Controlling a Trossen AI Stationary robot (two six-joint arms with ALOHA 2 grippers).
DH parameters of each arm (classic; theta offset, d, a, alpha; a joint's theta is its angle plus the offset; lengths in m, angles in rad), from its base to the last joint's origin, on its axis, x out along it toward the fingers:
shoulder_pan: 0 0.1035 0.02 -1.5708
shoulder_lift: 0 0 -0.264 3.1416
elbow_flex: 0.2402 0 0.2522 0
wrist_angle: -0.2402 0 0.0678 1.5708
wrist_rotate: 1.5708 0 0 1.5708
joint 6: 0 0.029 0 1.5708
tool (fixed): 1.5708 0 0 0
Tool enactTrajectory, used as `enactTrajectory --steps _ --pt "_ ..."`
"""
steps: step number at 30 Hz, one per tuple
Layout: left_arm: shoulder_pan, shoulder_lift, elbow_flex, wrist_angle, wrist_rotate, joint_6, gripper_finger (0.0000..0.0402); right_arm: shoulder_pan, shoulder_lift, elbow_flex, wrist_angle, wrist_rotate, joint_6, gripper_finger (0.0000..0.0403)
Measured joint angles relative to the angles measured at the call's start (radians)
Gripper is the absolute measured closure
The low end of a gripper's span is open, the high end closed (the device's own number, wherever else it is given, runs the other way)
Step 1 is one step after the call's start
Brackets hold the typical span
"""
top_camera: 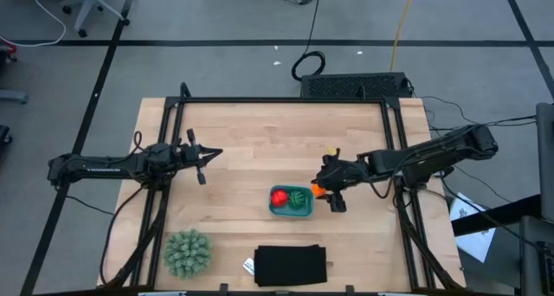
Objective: Pick and placing Produce into tupperware
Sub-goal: Put the orange pumpkin into the blue bin
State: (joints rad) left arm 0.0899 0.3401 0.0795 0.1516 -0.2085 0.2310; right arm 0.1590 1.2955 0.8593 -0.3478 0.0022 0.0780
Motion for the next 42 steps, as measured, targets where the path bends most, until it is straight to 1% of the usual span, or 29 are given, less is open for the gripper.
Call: enactTrajectory --steps 8,12,17,21,27,31,42 --pt "0.000 0.000 0.000 0.000 0.000 0.000 0.0380 0.020 0.019 0.000 0.142 0.000 -0.019 0.0154" --pt "0.000 0.000 0.000 0.000 0.000 0.001 0.0380 0.054 0.063 0.000 0.216 0.001 -0.057 0.0154" --pt "0.000 0.000 0.000 0.000 0.000 0.001 0.0380 0.093 0.121 0.000 0.255 0.002 -0.098 0.0154" --pt "0.000 0.000 0.000 0.001 0.000 0.001 0.0380 0.119 0.147 0.000 0.293 0.051 -0.128 0.0154" --pt "0.000 0.000 0.000 0.002 0.000 0.000 0.0380 0.139 0.196 0.000 0.339 0.058 -0.170 0.0154" --pt "0.000 0.000 0.000 0.002 0.005 0.000 0.0380 0.144 0.221 0.000 0.340 0.123 -0.181 0.0154" --pt "0.000 0.000 0.000 0.003 0.007 0.000 0.0380 0.153 0.236 0.000 0.458 0.133 -0.118 0.0154"
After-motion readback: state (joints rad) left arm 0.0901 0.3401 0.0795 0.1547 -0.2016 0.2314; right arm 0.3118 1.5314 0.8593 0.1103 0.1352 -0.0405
